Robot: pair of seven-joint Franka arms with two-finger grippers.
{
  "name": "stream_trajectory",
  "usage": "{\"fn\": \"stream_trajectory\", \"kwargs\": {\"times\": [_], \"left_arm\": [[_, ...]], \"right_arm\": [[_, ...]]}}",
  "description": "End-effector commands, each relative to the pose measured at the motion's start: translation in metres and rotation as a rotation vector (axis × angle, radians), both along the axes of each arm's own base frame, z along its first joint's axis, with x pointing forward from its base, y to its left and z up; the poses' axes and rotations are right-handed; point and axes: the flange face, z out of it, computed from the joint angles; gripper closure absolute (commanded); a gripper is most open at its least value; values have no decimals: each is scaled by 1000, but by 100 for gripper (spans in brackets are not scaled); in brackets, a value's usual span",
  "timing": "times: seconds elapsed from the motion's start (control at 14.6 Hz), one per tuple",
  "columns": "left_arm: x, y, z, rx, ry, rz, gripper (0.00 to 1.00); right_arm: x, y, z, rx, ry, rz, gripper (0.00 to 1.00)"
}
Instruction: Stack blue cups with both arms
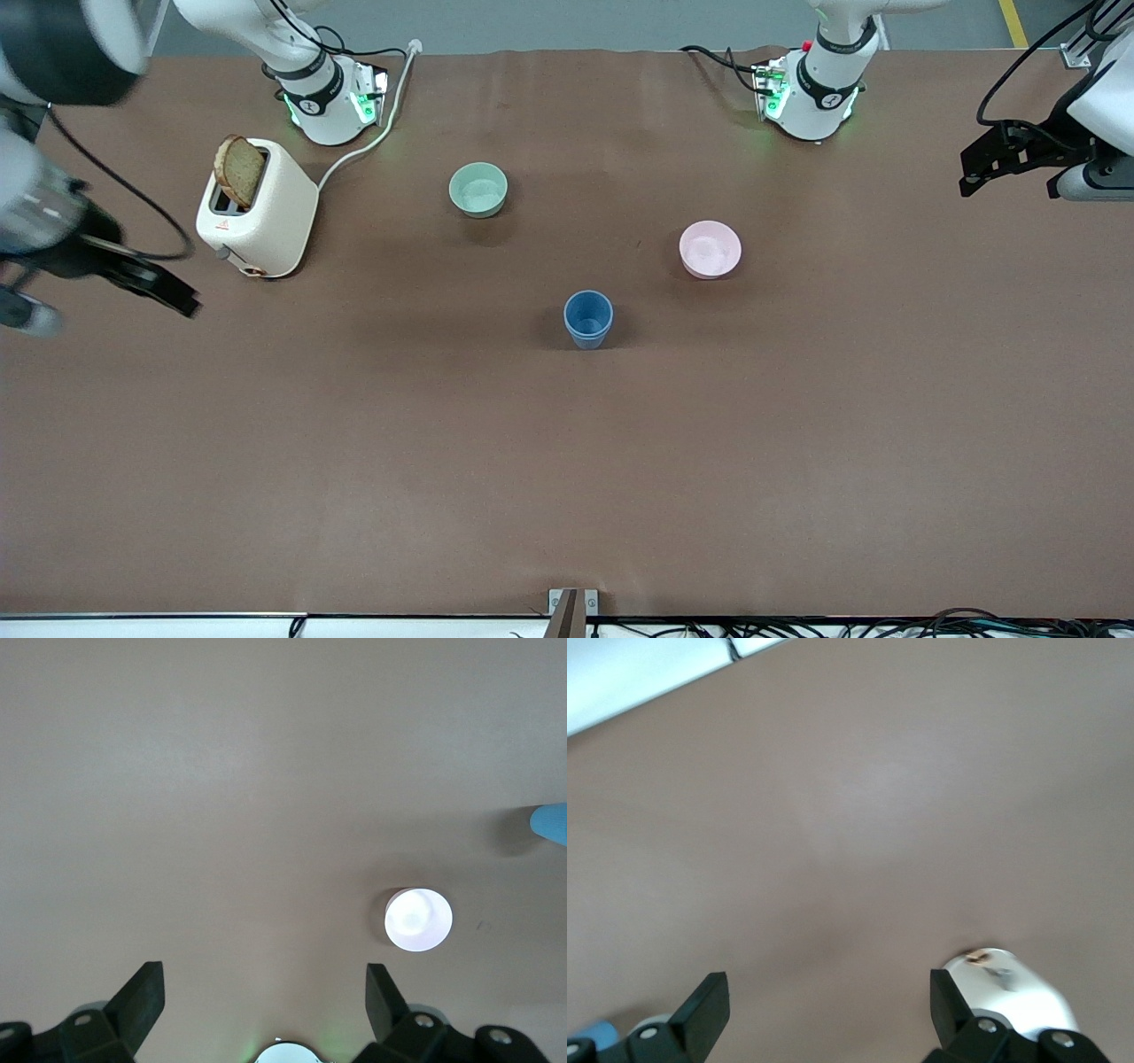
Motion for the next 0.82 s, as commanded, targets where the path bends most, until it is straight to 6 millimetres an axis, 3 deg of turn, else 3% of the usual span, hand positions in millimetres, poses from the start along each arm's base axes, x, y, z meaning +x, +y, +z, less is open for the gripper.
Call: {"fn": "stream_trajectory", "kwargs": {"times": [0.0,0.14,0.27,0.75], "left_arm": [[-5,0,4,-13,-10,7,0],[-4,0,4,-13,-12,7,0],[-3,0,3,-11,-9,7,0],[1,-3,8,-13,-24,-2,0]], "right_arm": [[-29,-57,22,5,24,111,0],[-45,-97,33,5,34,165,0],[-55,-114,45,-1,20,205,0],[-56,-99,46,23,30,226,0]]}}
